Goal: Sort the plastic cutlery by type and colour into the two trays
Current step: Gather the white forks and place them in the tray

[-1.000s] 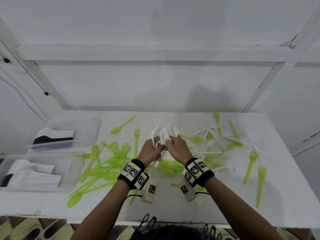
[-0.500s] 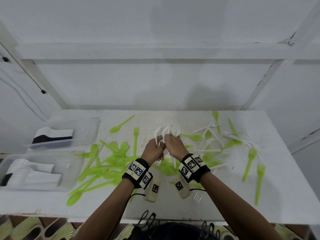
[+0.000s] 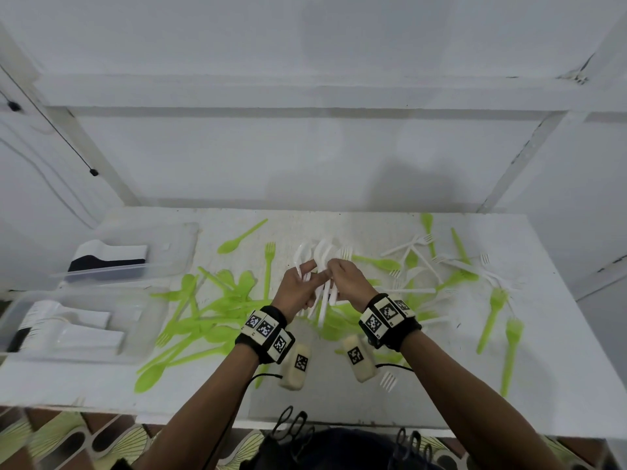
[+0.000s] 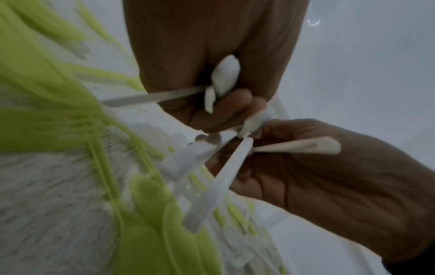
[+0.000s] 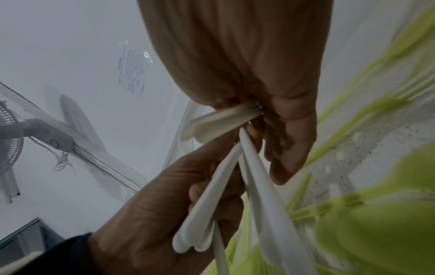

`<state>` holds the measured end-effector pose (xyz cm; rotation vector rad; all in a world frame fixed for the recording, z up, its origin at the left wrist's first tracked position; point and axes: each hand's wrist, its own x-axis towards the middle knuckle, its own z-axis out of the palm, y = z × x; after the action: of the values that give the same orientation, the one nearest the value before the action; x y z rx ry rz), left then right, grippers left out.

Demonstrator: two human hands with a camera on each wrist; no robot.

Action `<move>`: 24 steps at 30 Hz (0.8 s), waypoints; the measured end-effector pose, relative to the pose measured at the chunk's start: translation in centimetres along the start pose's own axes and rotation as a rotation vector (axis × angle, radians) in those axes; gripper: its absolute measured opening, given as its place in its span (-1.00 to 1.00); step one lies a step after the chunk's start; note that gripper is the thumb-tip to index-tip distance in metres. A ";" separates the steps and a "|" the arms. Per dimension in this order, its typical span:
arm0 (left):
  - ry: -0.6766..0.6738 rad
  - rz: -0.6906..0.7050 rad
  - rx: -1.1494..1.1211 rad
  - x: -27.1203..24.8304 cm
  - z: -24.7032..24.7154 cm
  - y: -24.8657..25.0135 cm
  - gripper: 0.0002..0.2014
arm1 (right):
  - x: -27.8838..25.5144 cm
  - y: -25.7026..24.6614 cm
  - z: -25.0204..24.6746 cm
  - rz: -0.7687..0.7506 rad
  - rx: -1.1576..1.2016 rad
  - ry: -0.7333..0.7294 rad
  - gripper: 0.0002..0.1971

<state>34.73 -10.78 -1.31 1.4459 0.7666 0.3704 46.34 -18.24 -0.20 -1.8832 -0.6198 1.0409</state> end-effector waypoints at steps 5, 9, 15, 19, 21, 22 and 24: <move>0.072 -0.010 -0.090 -0.2 -0.4 -0.8 -0.89 | -0.3 0.8 -0.6 -0.038 -0.003 0.014 -0.61; 0.109 -0.044 -0.130 0.0 -1.0 -1.6 -0.85 | -1.0 1.1 -1.3 -0.157 -0.130 0.047 -0.58; 0.074 -0.046 -0.107 -0.5 -0.1 -1.3 -0.85 | 0.2 1.5 -0.1 -0.124 -0.170 0.214 -0.55; 0.042 -0.031 -0.025 -0.7 0.4 -0.7 -0.82 | 0.0 1.6 -0.3 -0.121 -0.091 0.210 -0.53; 0.022 0.004 0.069 -0.6 0.3 -0.1 -0.86 | -0.1 1.8 -0.2 -0.135 -0.070 0.229 -0.54; 0.016 0.028 0.134 -0.6 0.2 0.2 -0.83 | -0.2 1.9 -0.1 -0.147 -0.076 0.234 -0.55; 0.006 0.046 0.227 -0.4 0.4 0.5 -0.71 | -0.4 2.0 0.0 -0.156 -0.035 0.240 -0.59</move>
<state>34.77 -11.30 -0.78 1.6784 0.8007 0.3310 46.14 -19.50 -1.76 -1.9201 -0.6357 0.6956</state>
